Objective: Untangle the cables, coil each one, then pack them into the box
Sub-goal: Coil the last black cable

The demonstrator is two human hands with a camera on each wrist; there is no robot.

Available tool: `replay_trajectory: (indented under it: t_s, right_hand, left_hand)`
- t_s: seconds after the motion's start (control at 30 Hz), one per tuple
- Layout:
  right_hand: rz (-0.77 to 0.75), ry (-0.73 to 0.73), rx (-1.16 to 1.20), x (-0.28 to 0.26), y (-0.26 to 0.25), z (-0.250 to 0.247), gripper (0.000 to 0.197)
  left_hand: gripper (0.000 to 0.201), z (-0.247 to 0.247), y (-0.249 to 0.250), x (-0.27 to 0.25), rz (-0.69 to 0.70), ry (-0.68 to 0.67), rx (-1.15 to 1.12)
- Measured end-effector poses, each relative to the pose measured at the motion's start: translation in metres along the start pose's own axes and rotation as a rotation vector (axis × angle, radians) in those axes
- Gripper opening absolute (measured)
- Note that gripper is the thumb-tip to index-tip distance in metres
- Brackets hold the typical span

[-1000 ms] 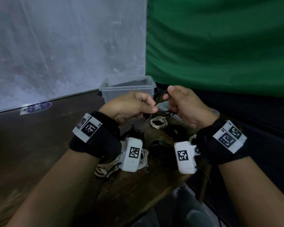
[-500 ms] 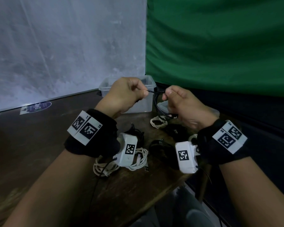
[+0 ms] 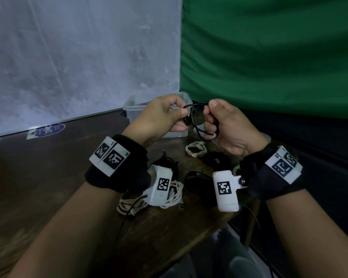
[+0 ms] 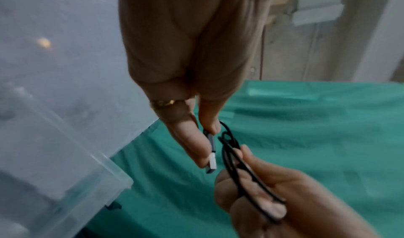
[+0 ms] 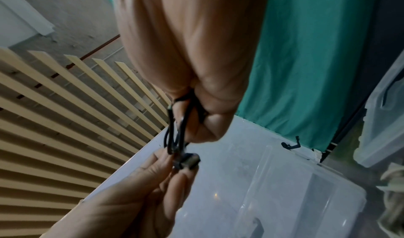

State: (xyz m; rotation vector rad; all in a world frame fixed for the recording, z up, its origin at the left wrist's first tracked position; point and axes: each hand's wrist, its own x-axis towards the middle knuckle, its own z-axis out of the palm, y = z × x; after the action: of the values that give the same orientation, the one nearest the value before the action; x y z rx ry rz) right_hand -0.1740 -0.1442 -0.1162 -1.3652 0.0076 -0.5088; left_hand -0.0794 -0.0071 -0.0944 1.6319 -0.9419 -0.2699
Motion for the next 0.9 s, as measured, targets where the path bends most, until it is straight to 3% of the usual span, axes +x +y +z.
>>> replay_trajectory:
  t_s: [0.17,0.6,0.9]
  right_hand:
    - [-0.024,0.018,-0.031,0.0017,0.0018,0.0003,0.029]
    - [-0.097,0.000,-0.145,0.0018,0.0033,0.0042,0.032]
    - [-0.155,0.057,-0.365,0.0049,0.0077,-0.0016,0.032]
  left_hand:
    - [0.015,0.0008,-0.0020,0.0007,-0.027,-0.004,-0.179]
    - [0.013,0.0021,-0.0029,0.0017,-0.014,0.061,-0.257]
    - [0.011,-0.0017,0.0051,-0.0037,-0.069,-0.007,-0.252]
